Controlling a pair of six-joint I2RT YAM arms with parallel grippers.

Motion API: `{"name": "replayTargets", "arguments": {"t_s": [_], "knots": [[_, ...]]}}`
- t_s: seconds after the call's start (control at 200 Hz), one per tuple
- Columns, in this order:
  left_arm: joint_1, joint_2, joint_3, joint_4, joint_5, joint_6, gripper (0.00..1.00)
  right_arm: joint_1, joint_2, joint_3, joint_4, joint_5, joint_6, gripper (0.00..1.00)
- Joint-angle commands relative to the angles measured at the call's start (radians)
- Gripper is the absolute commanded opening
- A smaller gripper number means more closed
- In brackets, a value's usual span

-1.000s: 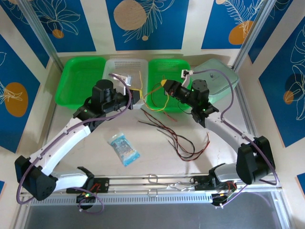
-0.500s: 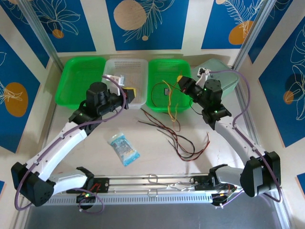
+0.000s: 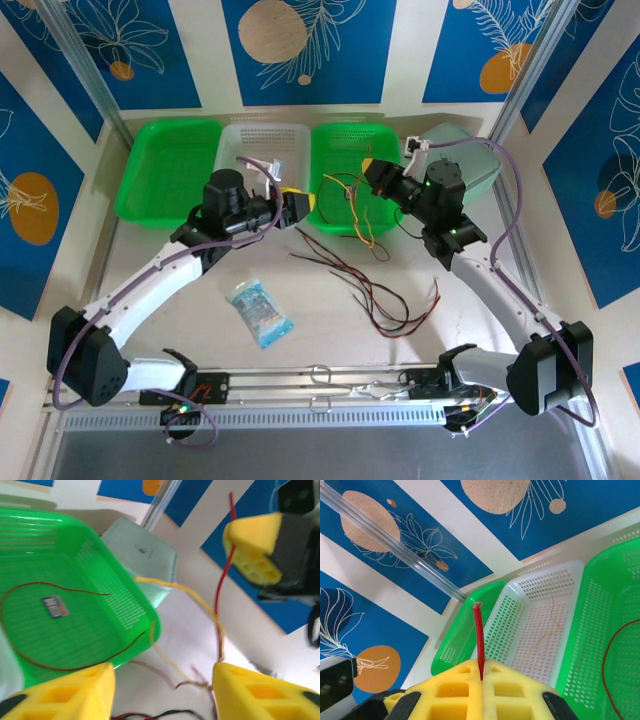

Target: Untangle the cables

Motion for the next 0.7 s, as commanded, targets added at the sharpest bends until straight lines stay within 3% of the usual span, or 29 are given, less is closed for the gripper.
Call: {"name": "replayTargets", "arguments": {"t_s": [0.0,0.065,0.155,0.645,0.695], "knots": [[-0.012,0.041,-0.001,0.286,0.087,-0.177,0.62,0.017,0.016,0.025,-0.002,-0.012,-0.019,0.0],[-0.015,0.076,-0.007,0.39,0.1,-0.246,0.66,0.023,0.018,0.026,0.001,-0.012,-0.019,0.0],[-0.029,0.112,0.013,0.407,0.092,-0.264,0.68,0.027,0.018,0.025,0.004,-0.012,-0.019,0.0],[-0.077,0.279,0.04,0.516,0.019,-0.379,0.69,0.051,0.007,0.018,0.015,-0.016,-0.011,0.0],[-0.077,0.294,0.047,0.525,0.014,-0.388,0.65,0.051,0.005,0.015,0.015,-0.017,-0.01,0.0]]}}
